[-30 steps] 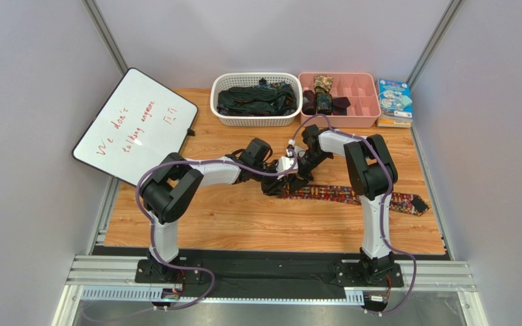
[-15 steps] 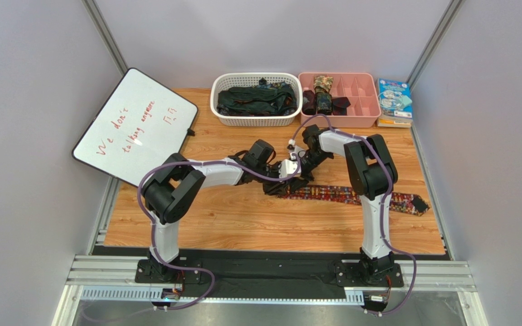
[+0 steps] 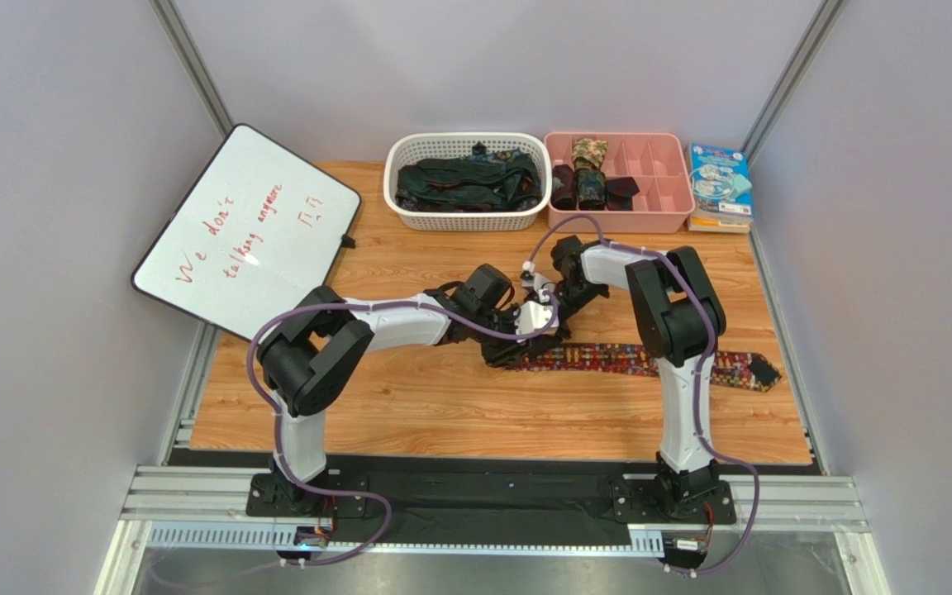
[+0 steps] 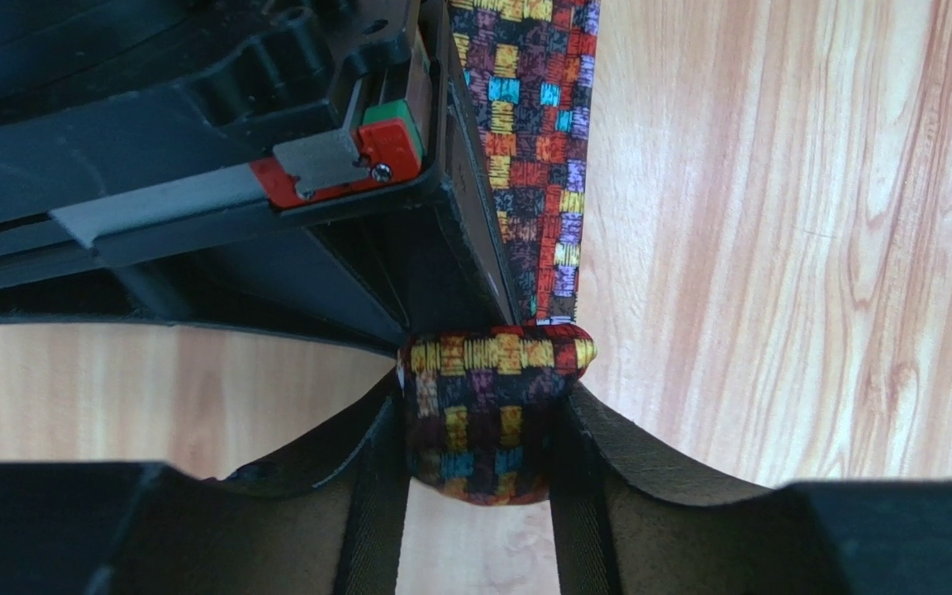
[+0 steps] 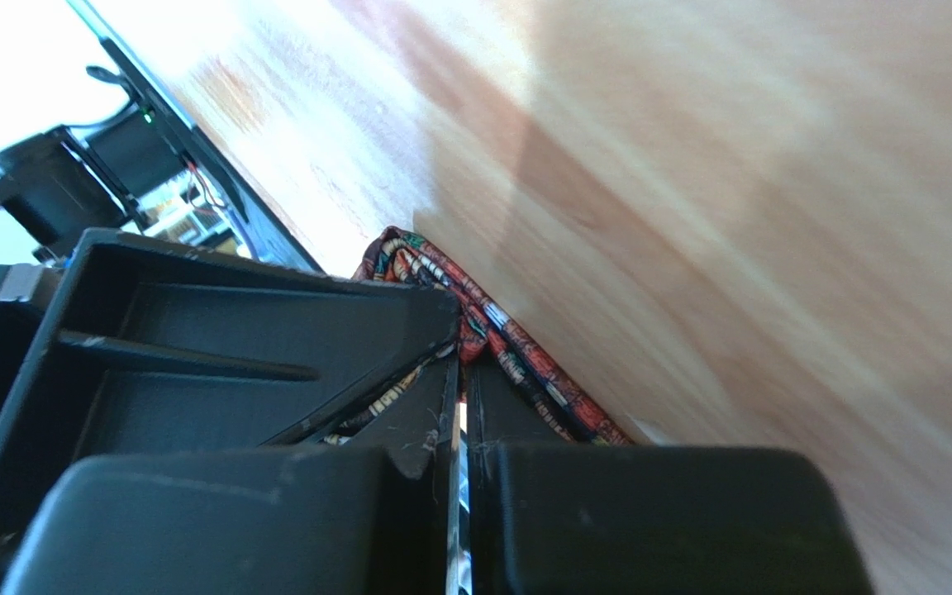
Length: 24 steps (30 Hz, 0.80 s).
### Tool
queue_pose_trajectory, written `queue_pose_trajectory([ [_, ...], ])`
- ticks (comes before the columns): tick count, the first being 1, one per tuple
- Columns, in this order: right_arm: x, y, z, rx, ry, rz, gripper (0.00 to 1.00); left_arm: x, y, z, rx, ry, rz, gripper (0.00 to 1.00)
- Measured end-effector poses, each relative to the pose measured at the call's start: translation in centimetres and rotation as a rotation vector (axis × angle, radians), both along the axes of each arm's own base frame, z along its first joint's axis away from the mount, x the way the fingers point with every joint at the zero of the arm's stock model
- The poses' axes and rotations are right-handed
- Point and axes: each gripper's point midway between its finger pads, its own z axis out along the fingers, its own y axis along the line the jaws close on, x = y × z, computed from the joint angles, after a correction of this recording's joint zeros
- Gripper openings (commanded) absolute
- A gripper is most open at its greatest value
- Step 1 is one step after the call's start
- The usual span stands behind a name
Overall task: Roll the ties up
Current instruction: Roll the tie at the center of the board.
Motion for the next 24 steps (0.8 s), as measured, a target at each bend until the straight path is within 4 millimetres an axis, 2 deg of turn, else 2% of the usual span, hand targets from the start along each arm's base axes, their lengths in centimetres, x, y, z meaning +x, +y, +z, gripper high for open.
queue_pose_trajectory([
  [3,-0.6,0.5,0.0,0.008,-0.007,0.031,0.0,-0.6,0.3,-0.3,0.018,0.006,0.026,0.48],
  [10,-0.8,0.5,0.1,0.013,-0.032,0.058,0.0,-0.7,0.6,-0.6,0.015,-0.023,0.052,0.39],
  [14,-0.9,0.3,0.1,0.018,-0.047,0.079,0.14,-0.7,0.5,-0.6,0.006,-0.033,0.047,0.3],
  [15,-0.9,0.2,0.1,0.016,-0.051,0.084,0.21,-0.7,0.4,-0.7,0.004,-0.033,0.045,0.29],
  [18,-0.8,-0.4,0.3,0.006,-0.059,0.099,0.3,-0.8,-0.1,-0.8,-0.003,-0.032,0.035,0.28],
  [24,-0.1,-2.4,1.3,-0.023,-0.064,0.093,0.33,-0.5,-0.8,-0.8,-0.014,-0.034,0.023,0.28],
])
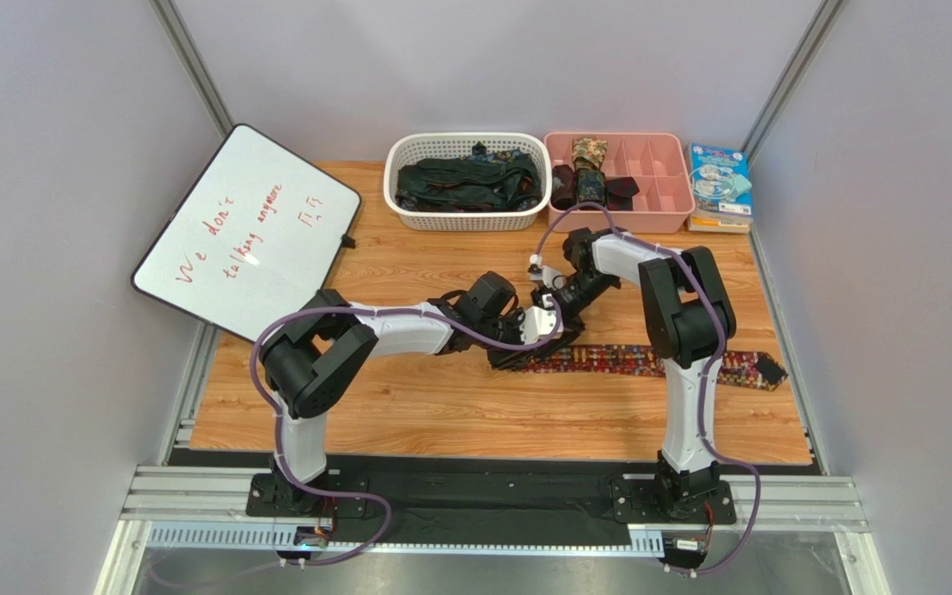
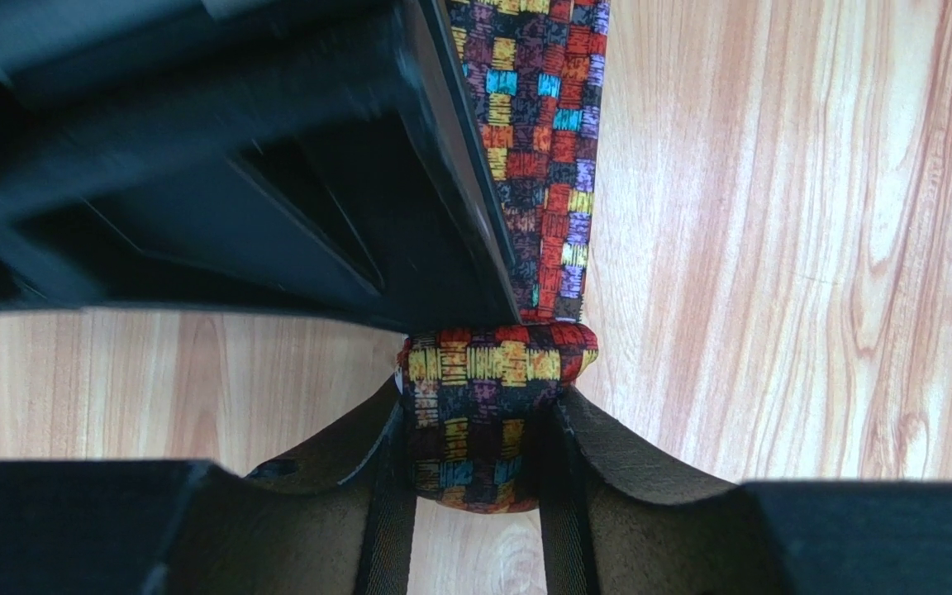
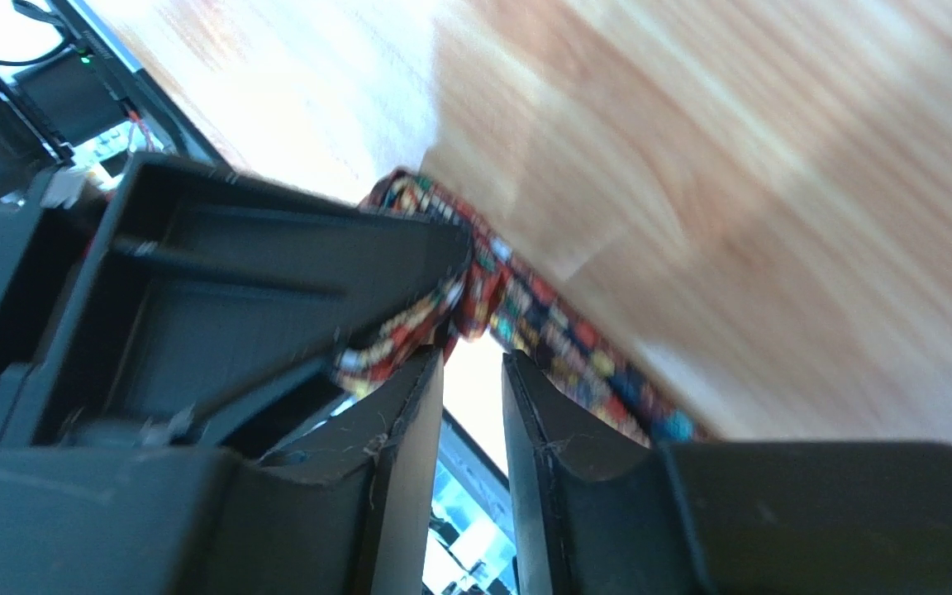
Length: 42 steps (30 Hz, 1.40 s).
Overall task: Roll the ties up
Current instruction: Roll the tie at the center of the board.
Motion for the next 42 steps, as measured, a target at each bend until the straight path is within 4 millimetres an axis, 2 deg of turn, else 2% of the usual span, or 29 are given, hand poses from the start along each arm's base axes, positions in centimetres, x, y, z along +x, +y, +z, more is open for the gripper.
queue_pose_trajectory([
  [7,0.6,-2.0,2.4,0.011,-0.004,-0.053,0.43,0.1,-0.2,0.0,-0.003,-0.002,-0.004,0.28],
  [8,0.8,-2.1,2.8,0.018,-0.008,-0.061,0.48,0.1,-0.2,0.0,-0.002,-0.001,-0.004,0.28],
  [11,0.8,-2.3,4.0,0.053,-0.016,-0.094,0.51,0.2,-0.4,0.0,-0.004,-0.001,-0.007,0.29],
  [15,0.0,-1.6,4.5,0.09,0.004,-0.114,0.5,0.3,-0.6,0.0,-0.007,-0.002,-0.009,0.29],
  [19,-0.5,-0.6,3.9,0.104,0.014,-0.114,0.49,0.3,-0.6,0.0,-0.008,-0.002,-0.01,0.29],
  [22,-0.2,-0.1,3.2,0.106,0.003,-0.131,0.45,0.3,-0.6,0.0,-0.007,-0.003,-0.014,0.29],
  [26,0.5,0.2,2.5,0.108,-0.002,-0.156,0.32,0.3,-0.6,0.0,-0.007,-0.004,-0.014,0.29],
  [28,0.6,0.4,2.0,0.106,0.0,-0.164,0.29,0.2,-0.6,0.0,-0.008,-0.003,-0.014,0.29],
  [31,0.5,0.5,1.8,0.108,0.018,-0.178,0.17,0.3,-0.6,0.0,-0.007,-0.005,-0.015,0.29],
  [32,0.5,0.5,1.8,0.111,0.021,-0.18,0.06,0.3,-0.6,0.0,-0.007,-0.005,-0.015,0.29],
  [33,0.5,0.6,1.8,0.113,0.024,-0.181,0.0,0.3,-0.6,0.0,-0.007,-0.005,-0.015,0.3],
  [37,0.5,0.5,1.8,0.112,0.033,-0.19,0.0,0.2,-0.6,0.0,-0.007,-0.004,-0.015,0.33],
  [40,0.5,0.5,1.7,0.108,0.031,-0.189,0.0,0.3,-0.6,0.0,-0.007,-0.005,-0.015,0.39],
  [42,0.6,0.3,1.6,0.103,0.029,-0.191,0.0,0.3,-0.6,0.0,-0.008,-0.002,-0.013,0.47],
])
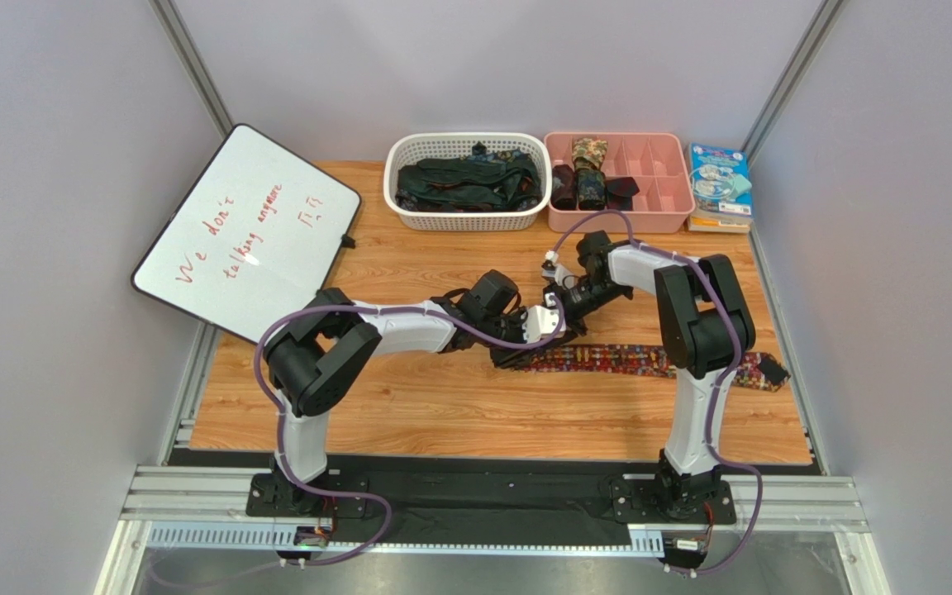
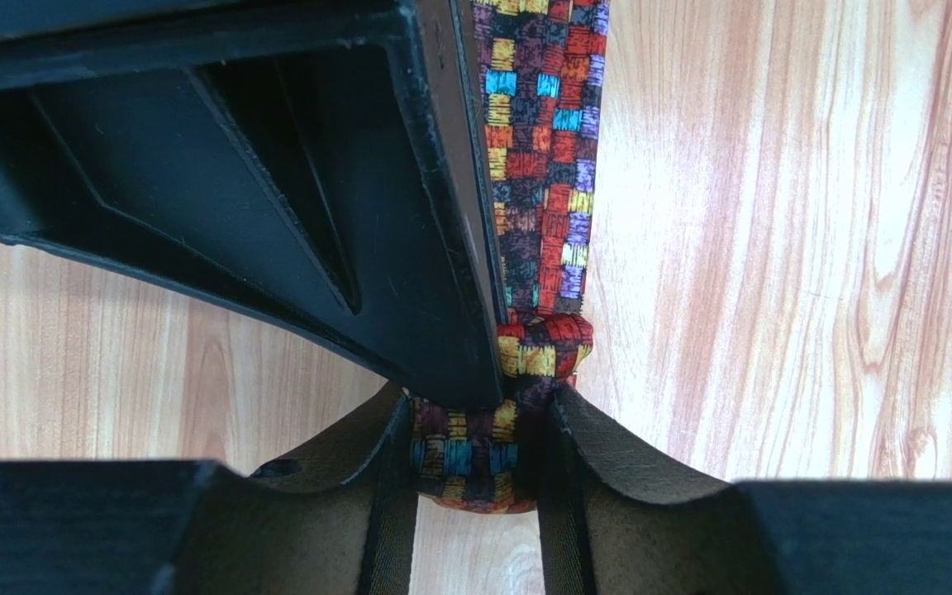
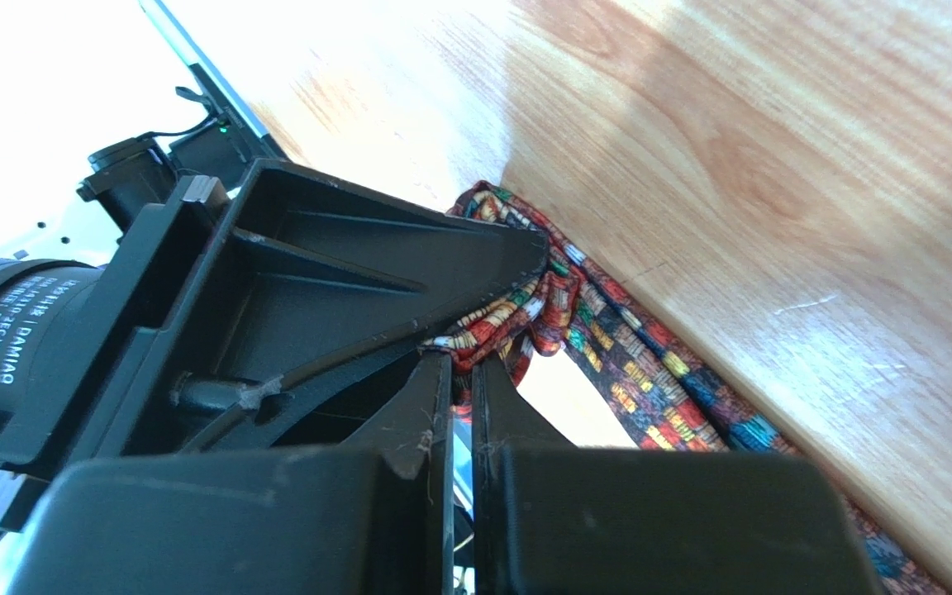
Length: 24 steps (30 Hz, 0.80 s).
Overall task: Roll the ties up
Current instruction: Roll the tie at the center of the board.
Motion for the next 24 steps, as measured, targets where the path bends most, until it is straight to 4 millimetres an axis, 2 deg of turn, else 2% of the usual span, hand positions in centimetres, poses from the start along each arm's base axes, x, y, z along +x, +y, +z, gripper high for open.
queue_pose_trajectory([
  [5,0.1,-1.1,-1.3,-0.067,0.0,-0.002,0.0,-0.2,0.1,0.3,-0.014,0.028,0.0,0.57],
  [14,0.0,-2.0,-2.4,-0.127,0.018,-0.007,0.0,-1.1,0.9,0.9,-0.006,0.108,0.036,0.63],
  [18,0.1,-2.2,-2.5,-0.146,0.018,-0.008,0.0,-1.2,1.9,1.2,-0.013,0.131,0.062,0.7],
  [24,0.1,-2.3,-2.6,-0.157,0.024,-0.015,0.0,-1.1,4.4,0.8,-0.035,0.159,0.118,0.75],
])
